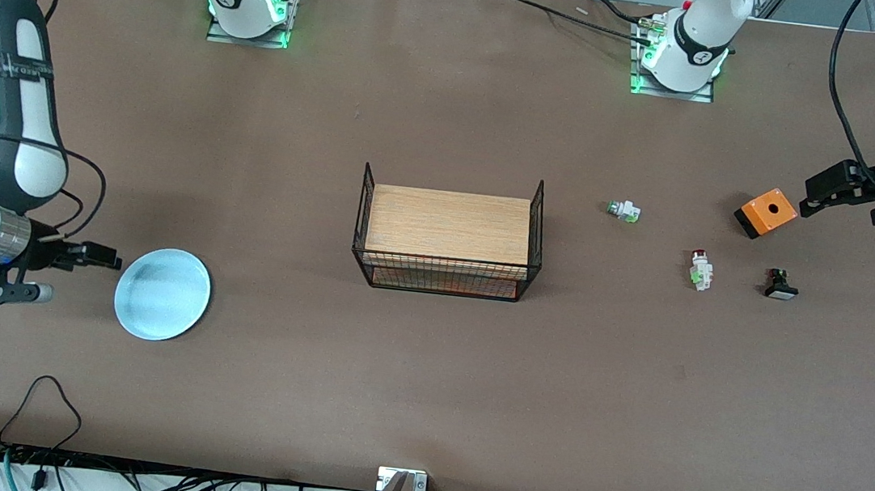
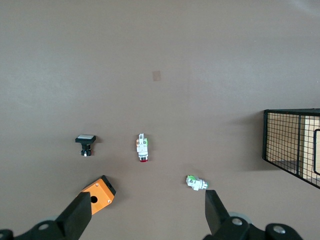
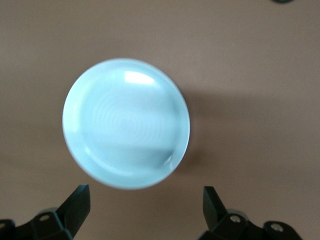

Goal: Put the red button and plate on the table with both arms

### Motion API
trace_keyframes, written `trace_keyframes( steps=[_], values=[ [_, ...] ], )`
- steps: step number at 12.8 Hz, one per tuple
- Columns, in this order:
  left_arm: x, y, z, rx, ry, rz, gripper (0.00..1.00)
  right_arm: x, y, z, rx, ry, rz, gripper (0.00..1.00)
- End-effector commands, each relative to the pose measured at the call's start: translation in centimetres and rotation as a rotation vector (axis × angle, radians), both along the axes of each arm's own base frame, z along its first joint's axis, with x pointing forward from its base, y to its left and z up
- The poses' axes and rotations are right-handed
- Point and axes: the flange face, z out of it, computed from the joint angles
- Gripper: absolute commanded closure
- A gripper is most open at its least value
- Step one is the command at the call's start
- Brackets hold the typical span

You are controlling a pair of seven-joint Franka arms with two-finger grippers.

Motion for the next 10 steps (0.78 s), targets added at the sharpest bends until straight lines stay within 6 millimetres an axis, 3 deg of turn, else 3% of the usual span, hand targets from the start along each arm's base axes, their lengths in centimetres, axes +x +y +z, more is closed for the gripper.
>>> trace_keyframes(
  steps=[1, 2, 6, 8, 9, 10],
  values=[
    [-0.5, -0.6, 0.8, -0.02, 0.0, 0.005, 0.0, 0.8, 1.8, 4.3, -0.029, 0.015, 0.065, 0.0],
    [-0.7, -0.7, 0.9, -0.021, 0.005, 0.004, 0.0, 0.6, 2.8, 5.1, -0.067, 0.05, 0.101, 0.0],
    [-0.8, 0.0, 0.7, -0.019, 0.017, 0.015, 0.0, 0.3, 3.4, 13.1, -0.103, 0.11, 0.079, 0.0],
    [-0.9, -0.3, 0.8, -0.019, 0.019, 0.012, 0.0, -0.1, 4.3, 14.3, -0.117, 0.14, 0.027, 0.0],
    [-1.0, -0.4, 0.7, -0.018, 0.036, 0.025, 0.0, -0.9, 5.8, 17.6, -0.138, 0.091, 0.016, 0.0],
    [-1.2, -0.5, 0.6, -0.018, 0.047, 0.038, 0.0, -2.0, 7.4, 18.9, -0.175, 0.08, -0.015, 0.0]
  ],
)
